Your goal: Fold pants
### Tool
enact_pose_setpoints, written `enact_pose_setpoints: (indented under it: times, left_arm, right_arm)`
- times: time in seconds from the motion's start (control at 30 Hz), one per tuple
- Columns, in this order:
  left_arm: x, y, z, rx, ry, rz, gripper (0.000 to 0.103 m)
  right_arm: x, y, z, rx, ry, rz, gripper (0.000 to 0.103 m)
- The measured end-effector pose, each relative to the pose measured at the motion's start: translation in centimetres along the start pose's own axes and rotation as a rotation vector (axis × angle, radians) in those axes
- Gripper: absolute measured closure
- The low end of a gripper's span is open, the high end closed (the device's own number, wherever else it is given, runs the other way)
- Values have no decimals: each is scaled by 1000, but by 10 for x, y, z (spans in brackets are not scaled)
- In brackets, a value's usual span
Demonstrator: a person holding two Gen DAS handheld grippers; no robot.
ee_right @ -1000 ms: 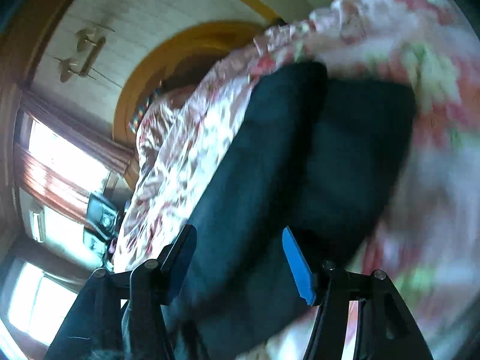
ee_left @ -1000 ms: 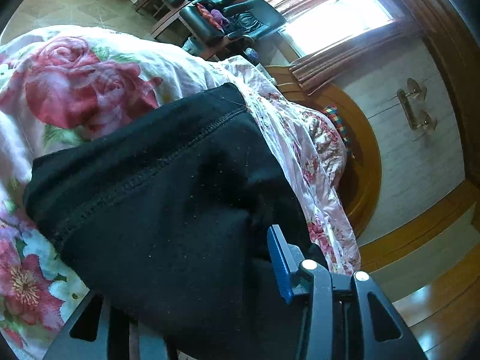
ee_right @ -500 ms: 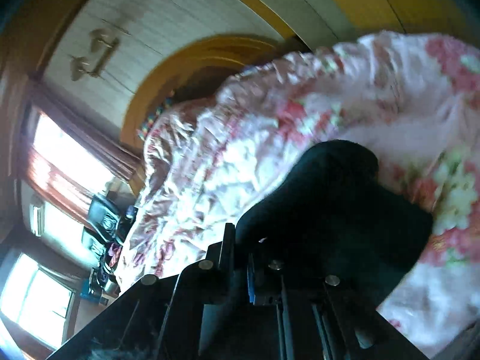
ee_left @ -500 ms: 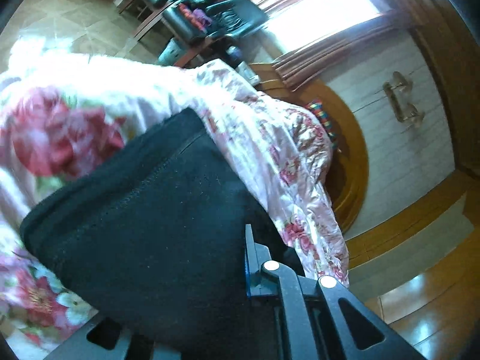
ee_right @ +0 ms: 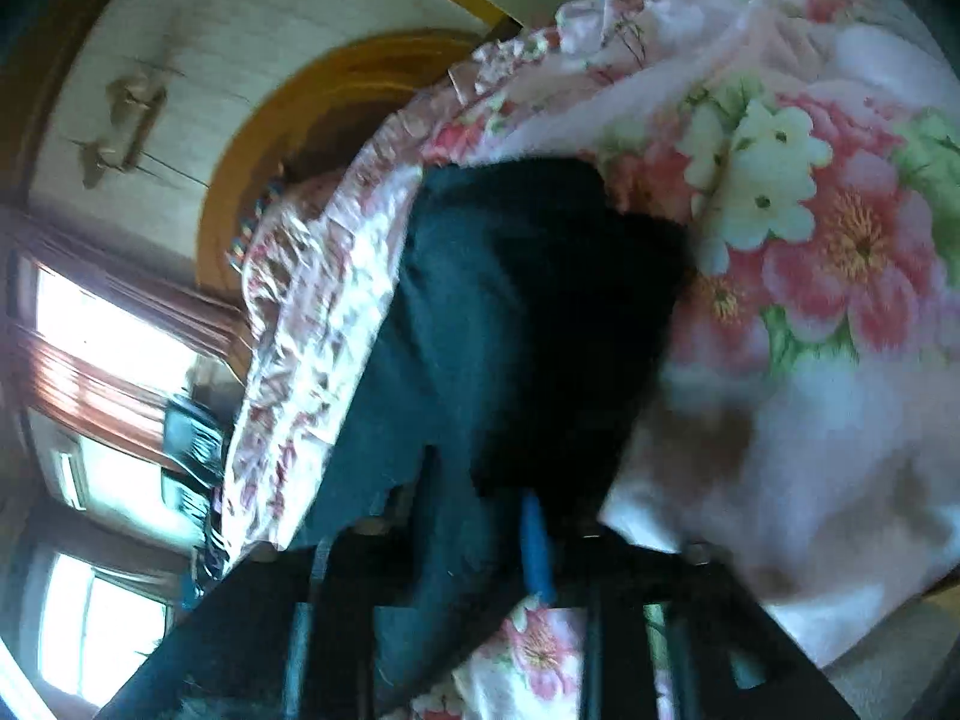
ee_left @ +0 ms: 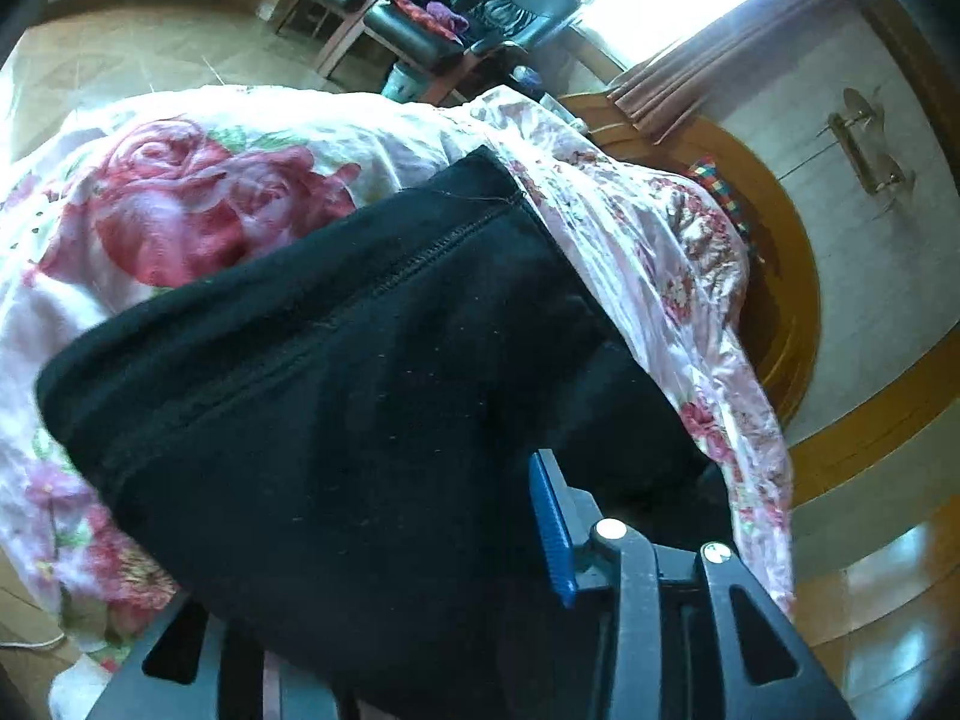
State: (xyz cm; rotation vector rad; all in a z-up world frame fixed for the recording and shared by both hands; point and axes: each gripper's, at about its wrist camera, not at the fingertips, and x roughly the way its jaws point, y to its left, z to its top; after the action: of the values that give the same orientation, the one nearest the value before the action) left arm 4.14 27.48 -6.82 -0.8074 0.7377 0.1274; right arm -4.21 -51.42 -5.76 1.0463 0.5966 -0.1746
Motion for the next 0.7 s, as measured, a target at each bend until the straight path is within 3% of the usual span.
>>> enact_pose_setpoints:
  times: [0.1, 0.17, 0.2, 0.3, 0.33, 0.4, 0.47, 0.53, 0.6, 0.7]
  left_arm:
    - [2, -5, -1, 23, -17, 12, 67]
    - [-8, -10, 1, 63, -87, 53, 96]
    - [-9, -12, 1, 74, -116, 74, 95]
    - [-15, -6, 3, 56, -142, 130, 86]
    - [-18, 0, 5, 21, -158, 177, 79]
    - [-30, 8, 7, -43, -219, 217, 71]
    - [-55, 19, 8, -99, -335, 271, 62]
    - [-77, 25, 9, -140, -446, 331, 53]
    - [-94, 33, 6, -192, -511, 295, 50]
    - [-91, 24, 5, -118, -479, 273, 50]
  right_arm:
    - [7, 9, -1, -49, 13, -33, 74]
    - [7, 12, -1, -86, 0, -66, 85]
    - [5, 16, -1, -114, -26, -95, 92]
    - [2, 15, 1, -143, -44, -153, 92]
    - [0, 14, 1, -135, -48, -180, 86]
    - [-12, 16, -1, -133, -97, -226, 84]
    - [-30, 28, -5, -179, -211, -318, 70]
    - [-55, 40, -11, -219, -362, -415, 36]
    - [-73, 59, -18, -297, -470, -427, 35]
    - [-70, 102, -34, -497, -480, -367, 36]
